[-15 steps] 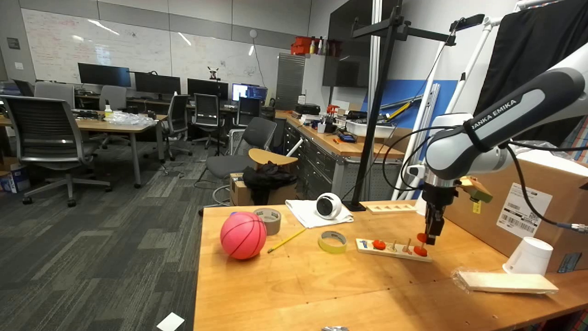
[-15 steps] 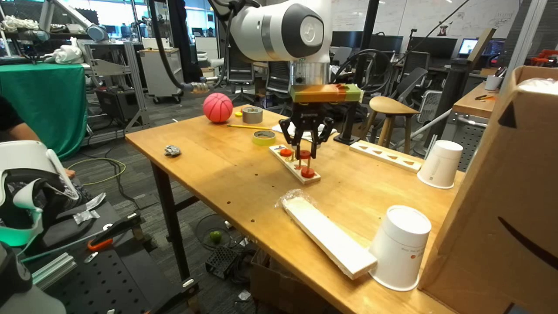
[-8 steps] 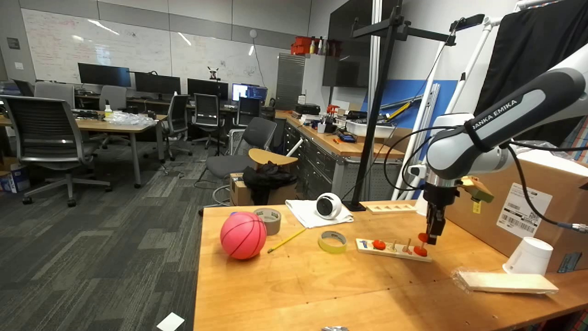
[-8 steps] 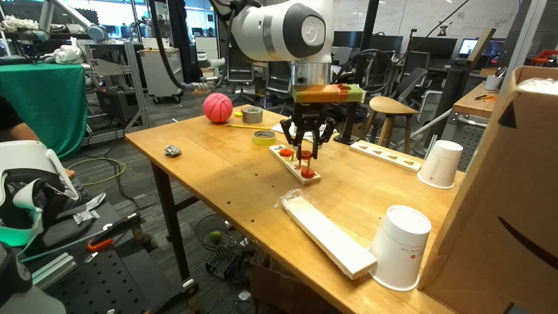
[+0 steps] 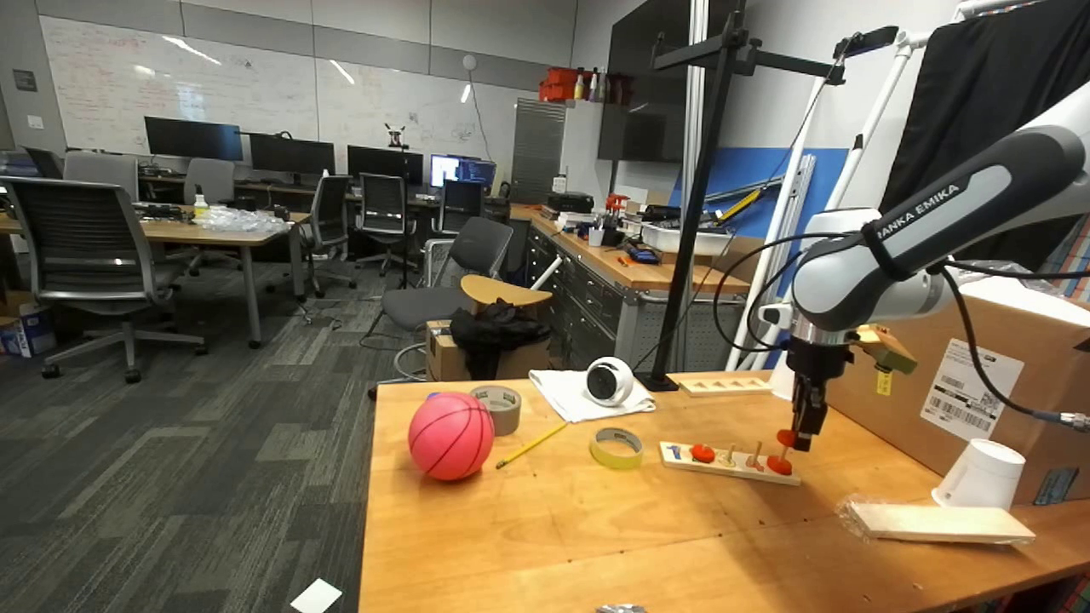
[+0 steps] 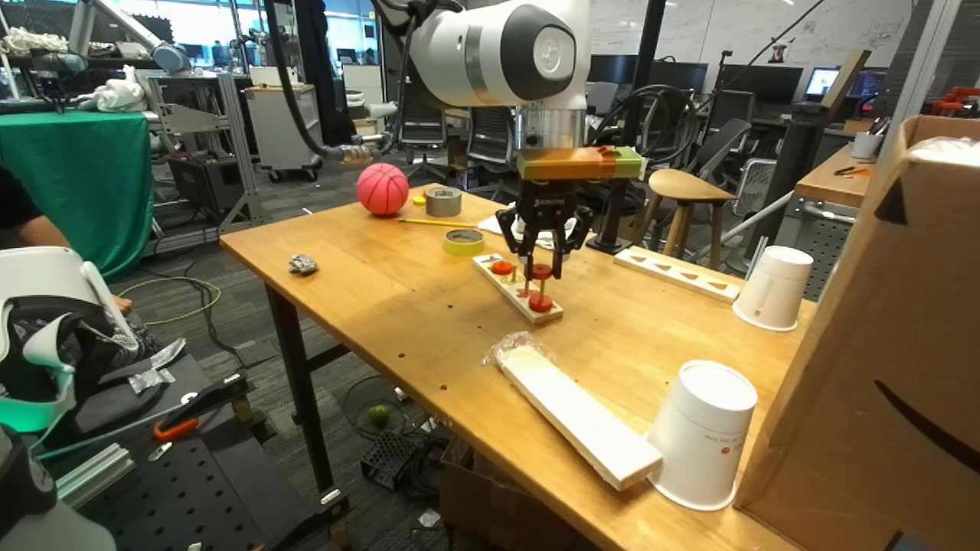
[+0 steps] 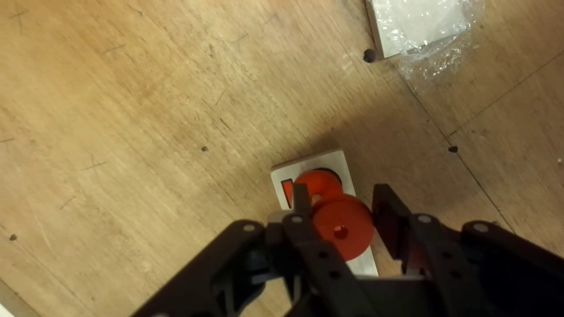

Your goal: Move one right block to the first right position, then the left block, then the remaining block to the first right position

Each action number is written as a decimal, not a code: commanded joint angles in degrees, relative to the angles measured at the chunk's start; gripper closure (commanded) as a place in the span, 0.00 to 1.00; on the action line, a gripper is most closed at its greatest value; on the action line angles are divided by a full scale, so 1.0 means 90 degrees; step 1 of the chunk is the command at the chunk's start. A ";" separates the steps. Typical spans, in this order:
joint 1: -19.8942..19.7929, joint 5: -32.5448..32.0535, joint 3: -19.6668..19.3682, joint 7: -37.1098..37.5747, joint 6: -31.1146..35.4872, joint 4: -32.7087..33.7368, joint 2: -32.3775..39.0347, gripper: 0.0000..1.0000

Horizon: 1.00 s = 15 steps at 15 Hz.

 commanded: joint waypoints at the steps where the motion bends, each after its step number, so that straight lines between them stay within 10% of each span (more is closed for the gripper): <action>1: -0.0051 -0.0044 0.0005 -0.0146 -0.0080 0.0130 0.0032 0.75; 15: -0.0057 -0.0032 0.0017 -0.0183 -0.0208 0.0448 0.0223 0.75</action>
